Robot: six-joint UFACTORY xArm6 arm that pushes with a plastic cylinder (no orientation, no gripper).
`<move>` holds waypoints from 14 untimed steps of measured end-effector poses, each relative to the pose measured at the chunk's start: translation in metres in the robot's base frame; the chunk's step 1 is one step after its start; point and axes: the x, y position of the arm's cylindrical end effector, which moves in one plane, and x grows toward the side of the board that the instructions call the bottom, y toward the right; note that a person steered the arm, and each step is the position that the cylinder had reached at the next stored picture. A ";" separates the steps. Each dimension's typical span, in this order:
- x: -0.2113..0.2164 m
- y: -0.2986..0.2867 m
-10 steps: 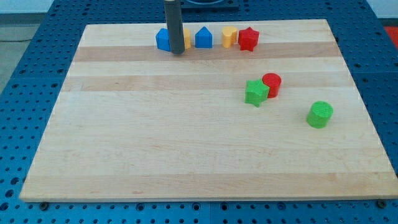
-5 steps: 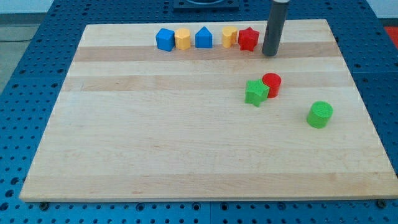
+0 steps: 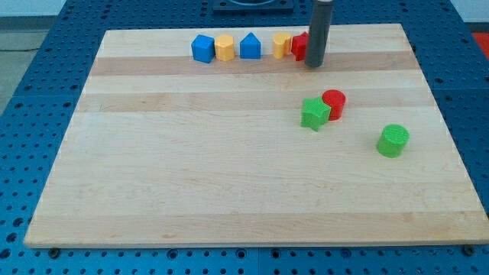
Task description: Move the red star into the yellow yellow heart
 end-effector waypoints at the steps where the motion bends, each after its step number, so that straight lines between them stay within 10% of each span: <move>1: -0.001 0.000; 14: -0.035 0.006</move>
